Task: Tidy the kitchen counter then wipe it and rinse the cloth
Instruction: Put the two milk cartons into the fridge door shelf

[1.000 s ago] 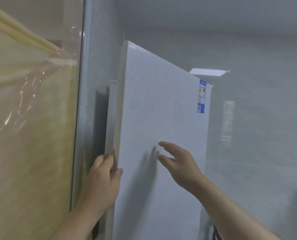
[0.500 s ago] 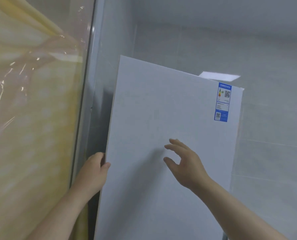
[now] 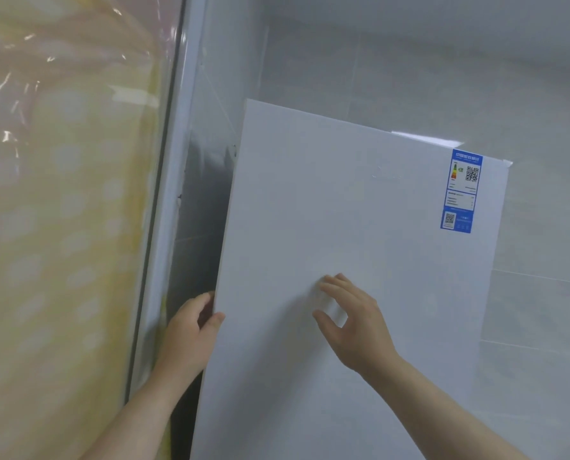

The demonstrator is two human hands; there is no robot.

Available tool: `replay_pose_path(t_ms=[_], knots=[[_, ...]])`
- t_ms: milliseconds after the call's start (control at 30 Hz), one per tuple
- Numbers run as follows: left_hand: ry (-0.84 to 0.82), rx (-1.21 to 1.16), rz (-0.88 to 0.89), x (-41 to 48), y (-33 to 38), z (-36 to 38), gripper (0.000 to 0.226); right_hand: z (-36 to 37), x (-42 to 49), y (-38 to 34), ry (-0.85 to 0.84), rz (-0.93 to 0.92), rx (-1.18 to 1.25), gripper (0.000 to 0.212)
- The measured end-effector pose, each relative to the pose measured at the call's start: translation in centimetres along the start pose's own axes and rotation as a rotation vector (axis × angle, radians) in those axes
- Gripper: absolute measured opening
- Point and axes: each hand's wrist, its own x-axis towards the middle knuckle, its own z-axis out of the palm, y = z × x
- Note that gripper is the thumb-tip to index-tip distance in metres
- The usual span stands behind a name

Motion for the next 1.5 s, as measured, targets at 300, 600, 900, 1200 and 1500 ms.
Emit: replay_pose_path(t_ms=[300,600,900,1200,1500], knots=[[-0.065,0.042,0.157,0.5,-1.5,0.6,0.084,1.1,0.4,0.6,-0.046,0.001,-0.073,0.051],[-0.062,0.052,0.152,1.5,-2.1,1.2,0.081,1.5,0.3,2.0,-0.117,-0.051,-0.153,0.06],[-0.026,0.14,0.137,0.4,-1.1,1.7,0.078,1.5,-0.5,3.2,-0.169,-0.128,-0.242,0.057],[0.108,0.21,0.465,-3.7,3.8,5.0,0.05,-5.9,-5.2,3.3,-0.288,0.152,-0.134,0.04],[-0.529,0.19,0.372,-12.9,9.9,13.6,0.035,-20.8,-18.9,6.9,-0.258,0.548,-0.184,0.032]])
